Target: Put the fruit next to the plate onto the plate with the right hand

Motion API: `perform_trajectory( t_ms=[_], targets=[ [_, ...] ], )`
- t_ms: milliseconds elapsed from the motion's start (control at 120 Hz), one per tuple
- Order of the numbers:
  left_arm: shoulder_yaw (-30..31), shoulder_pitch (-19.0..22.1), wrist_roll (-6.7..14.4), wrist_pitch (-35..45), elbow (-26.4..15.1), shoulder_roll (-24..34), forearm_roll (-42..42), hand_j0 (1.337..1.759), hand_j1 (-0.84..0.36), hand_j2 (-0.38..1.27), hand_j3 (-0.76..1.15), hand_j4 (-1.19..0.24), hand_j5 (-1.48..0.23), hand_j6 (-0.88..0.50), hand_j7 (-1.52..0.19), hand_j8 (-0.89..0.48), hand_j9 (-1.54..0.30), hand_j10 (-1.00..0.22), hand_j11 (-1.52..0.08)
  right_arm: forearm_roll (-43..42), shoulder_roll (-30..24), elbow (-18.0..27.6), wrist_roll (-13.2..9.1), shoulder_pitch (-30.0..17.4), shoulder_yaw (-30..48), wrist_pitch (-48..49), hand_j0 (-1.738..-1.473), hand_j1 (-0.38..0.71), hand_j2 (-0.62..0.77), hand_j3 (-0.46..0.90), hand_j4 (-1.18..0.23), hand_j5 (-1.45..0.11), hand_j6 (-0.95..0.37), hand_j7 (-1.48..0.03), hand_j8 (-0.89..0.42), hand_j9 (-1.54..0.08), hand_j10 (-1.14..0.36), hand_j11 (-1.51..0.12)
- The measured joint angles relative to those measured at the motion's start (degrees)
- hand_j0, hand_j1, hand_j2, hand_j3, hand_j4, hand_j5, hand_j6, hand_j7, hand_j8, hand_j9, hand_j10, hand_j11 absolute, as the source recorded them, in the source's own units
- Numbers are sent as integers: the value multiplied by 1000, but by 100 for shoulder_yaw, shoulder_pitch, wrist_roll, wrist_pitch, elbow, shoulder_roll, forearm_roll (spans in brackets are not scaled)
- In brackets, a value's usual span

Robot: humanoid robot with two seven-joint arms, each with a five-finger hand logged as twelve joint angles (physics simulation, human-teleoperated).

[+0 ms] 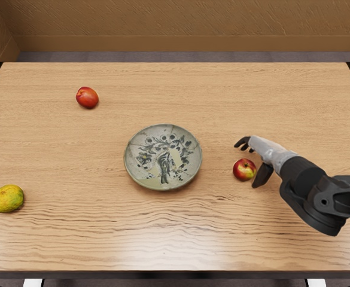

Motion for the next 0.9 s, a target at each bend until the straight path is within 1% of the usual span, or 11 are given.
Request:
perform_trajectory(
  t_ms=[217, 483, 675, 900],
  targets=[
    [0, 0, 0, 0, 1, 0, 0, 1658, 349, 0, 0, 0, 0, 0, 0, 0, 0, 0, 0, 1, 19, 5, 0, 52, -11, -14, -1658, 58, -66, 0, -342, -443, -344, -443, -343, -443, -342, -443],
    [0, -2, 0, 0, 0, 0, 0, 1658, 349, 0, 0, 0, 0, 0, 0, 0, 0, 0, 0, 9, 99, 6, -1, 139, -12, -36, -1658, 78, -60, 0, -365, -475, -367, -473, -365, -475, -365, -474],
    [0, -2, 0, 0, 3, 0, 0, 1658, 349, 0, 0, 0, 0, 0, 0, 0, 0, 0, 0, 4, 144, 6, -2, 110, -19, -46, -1657, 136, -34, 0, -410, -542, -414, -536, -411, -541, -411, -540],
    [0, -2, 0, 0, 2, 0, 0, 1658, 349, 0, 0, 0, 0, 0, 0, 0, 0, 0, 0, 5, 151, 6, 0, 95, -27, -50, -1657, 197, -51, 0, -466, -615, -470, -610, -467, -614, -467, -614]
  ],
)
